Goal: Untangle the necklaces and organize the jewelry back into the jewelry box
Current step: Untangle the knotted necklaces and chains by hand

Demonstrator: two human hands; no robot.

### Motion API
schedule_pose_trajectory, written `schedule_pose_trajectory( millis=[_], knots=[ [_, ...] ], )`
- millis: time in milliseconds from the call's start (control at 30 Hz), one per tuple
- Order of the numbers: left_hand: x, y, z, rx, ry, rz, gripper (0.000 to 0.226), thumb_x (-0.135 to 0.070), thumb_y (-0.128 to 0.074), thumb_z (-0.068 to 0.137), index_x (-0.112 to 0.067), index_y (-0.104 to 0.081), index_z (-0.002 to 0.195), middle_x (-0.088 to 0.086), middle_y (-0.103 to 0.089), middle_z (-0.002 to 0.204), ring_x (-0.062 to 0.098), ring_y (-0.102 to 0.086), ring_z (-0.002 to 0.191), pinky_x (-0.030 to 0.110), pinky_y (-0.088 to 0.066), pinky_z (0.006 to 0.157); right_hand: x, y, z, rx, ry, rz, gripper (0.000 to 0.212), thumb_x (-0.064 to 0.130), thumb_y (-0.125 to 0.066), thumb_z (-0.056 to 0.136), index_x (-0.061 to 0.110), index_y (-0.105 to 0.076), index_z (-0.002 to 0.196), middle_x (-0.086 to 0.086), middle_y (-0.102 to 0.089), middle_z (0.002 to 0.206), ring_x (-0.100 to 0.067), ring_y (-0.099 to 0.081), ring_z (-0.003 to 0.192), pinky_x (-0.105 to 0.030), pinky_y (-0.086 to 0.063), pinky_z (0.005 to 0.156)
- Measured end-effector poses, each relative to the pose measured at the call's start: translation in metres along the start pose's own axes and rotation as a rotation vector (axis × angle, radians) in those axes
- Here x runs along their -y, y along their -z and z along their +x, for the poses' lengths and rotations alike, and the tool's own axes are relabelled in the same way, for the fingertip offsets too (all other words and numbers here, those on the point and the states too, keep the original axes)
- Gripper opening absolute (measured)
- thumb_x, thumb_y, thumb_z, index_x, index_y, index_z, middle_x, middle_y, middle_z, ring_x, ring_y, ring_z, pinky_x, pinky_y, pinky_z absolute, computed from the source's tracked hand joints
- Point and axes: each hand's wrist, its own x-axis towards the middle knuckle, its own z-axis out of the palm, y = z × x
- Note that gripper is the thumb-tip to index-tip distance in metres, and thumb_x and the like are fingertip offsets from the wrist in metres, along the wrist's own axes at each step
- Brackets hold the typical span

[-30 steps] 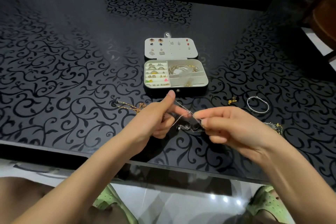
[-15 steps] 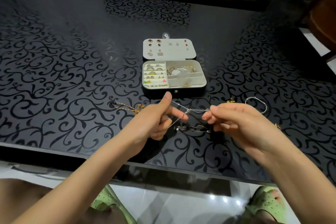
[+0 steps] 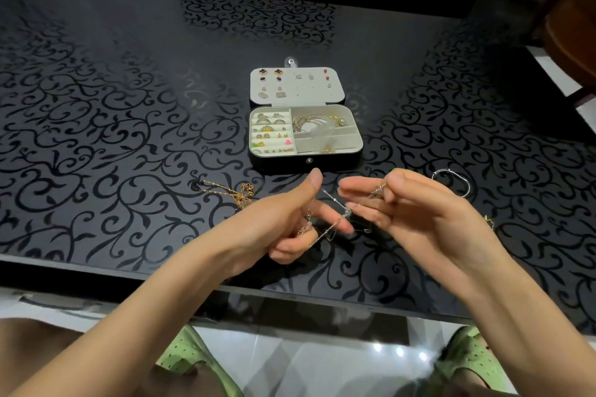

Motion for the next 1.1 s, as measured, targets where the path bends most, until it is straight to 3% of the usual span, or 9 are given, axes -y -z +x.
schedule_pose_trajectory(
  millis=[100,200,333,433,567,733,867,1100],
  knots=[
    [-0.002,0.000,0.002,0.074,0.021,-0.048,0.083,-0.066,-0.016,0.084,-0.002,-0.062,0.110,-0.001,-0.031,0.042,0.012,-0.024,0.038,0.026,-0.020,0.046,0.000,0.000,0.001,0.016,0.025,0.043,0.017,0.024,-0.066,0.065,0.012,-0.057,0.056,-0.025,-0.068,0.101,-0.034,-0.066,0.101,-0.036,-0.055,0.085],
    [-0.002,-0.001,0.005,0.018,0.043,-0.054,0.084,-0.067,-0.015,0.086,-0.001,-0.064,0.102,0.002,-0.043,0.048,0.011,-0.033,0.040,0.023,-0.025,0.046,0.000,0.002,0.000,-0.051,0.041,-0.035,0.018,0.021,-0.068,0.069,0.016,-0.061,0.053,-0.016,-0.071,0.088,-0.028,-0.067,0.086,-0.037,-0.053,0.086],
    [-0.005,-0.002,0.007,-0.172,0.089,-0.049,0.078,-0.066,-0.016,0.090,-0.005,-0.064,0.101,0.002,-0.049,0.049,0.011,-0.034,0.041,0.019,-0.029,0.043,-0.010,0.007,-0.006,-0.278,0.072,-0.400,0.023,0.016,-0.066,0.080,0.009,-0.066,0.058,-0.009,-0.066,0.068,-0.012,-0.058,0.066,-0.022,-0.046,0.060],
    [-0.007,-0.004,0.005,-0.229,0.112,-0.029,0.068,-0.065,-0.019,0.090,-0.011,-0.058,0.108,0.002,-0.053,0.049,0.012,-0.036,0.039,0.018,-0.031,0.042,-0.019,0.013,-0.015,-0.349,0.112,-0.708,0.027,0.020,-0.068,0.081,0.007,-0.062,0.058,-0.011,-0.058,0.060,-0.006,-0.046,0.055,-0.018,-0.036,0.054],
    [-0.006,-0.009,0.005,-0.223,0.130,0.002,0.057,-0.062,-0.022,0.092,-0.017,-0.053,0.111,0.004,-0.059,0.051,0.012,-0.039,0.037,0.019,-0.031,0.041,-0.027,0.021,-0.021,-0.418,0.139,-1.008,0.030,0.028,-0.066,0.080,0.016,-0.057,0.055,0.008,-0.046,0.047,-0.005,-0.038,0.048,-0.025,-0.033,0.053],
    [-0.002,-0.019,0.006,-0.219,0.123,0.049,0.045,-0.057,-0.027,0.093,-0.023,-0.048,0.112,0.005,-0.062,0.055,0.013,-0.041,0.038,0.018,-0.031,0.041,-0.034,0.025,-0.029,-0.460,0.187,-1.432,0.029,0.035,-0.061,0.080,0.019,-0.054,0.058,0.006,-0.053,0.056,-0.010,-0.046,0.058,-0.025,-0.030,0.051],
    [0.003,-0.023,0.007,-0.215,0.104,0.031,0.037,-0.057,-0.030,0.092,-0.030,-0.044,0.112,0.005,-0.064,0.057,0.014,-0.043,0.040,0.019,-0.033,0.042,-0.042,0.027,-0.032,-0.442,0.197,-1.570,0.030,0.037,-0.059,0.081,0.020,-0.049,0.057,0.007,-0.049,0.061,-0.016,-0.049,0.070,-0.029,-0.036,0.057],
    [0.007,-0.024,0.010,-0.208,0.094,-0.022,0.028,-0.057,-0.032,0.092,-0.037,-0.042,0.110,0.009,-0.065,0.061,0.014,-0.045,0.039,0.020,-0.035,0.042,-0.048,0.034,-0.032,-0.458,0.321,-1.777,0.035,0.033,-0.076,0.067,0.021,-0.047,0.054,0.007,-0.045,0.055,-0.021,-0.050,0.054,-0.017,-0.018,0.045]
  ],
)
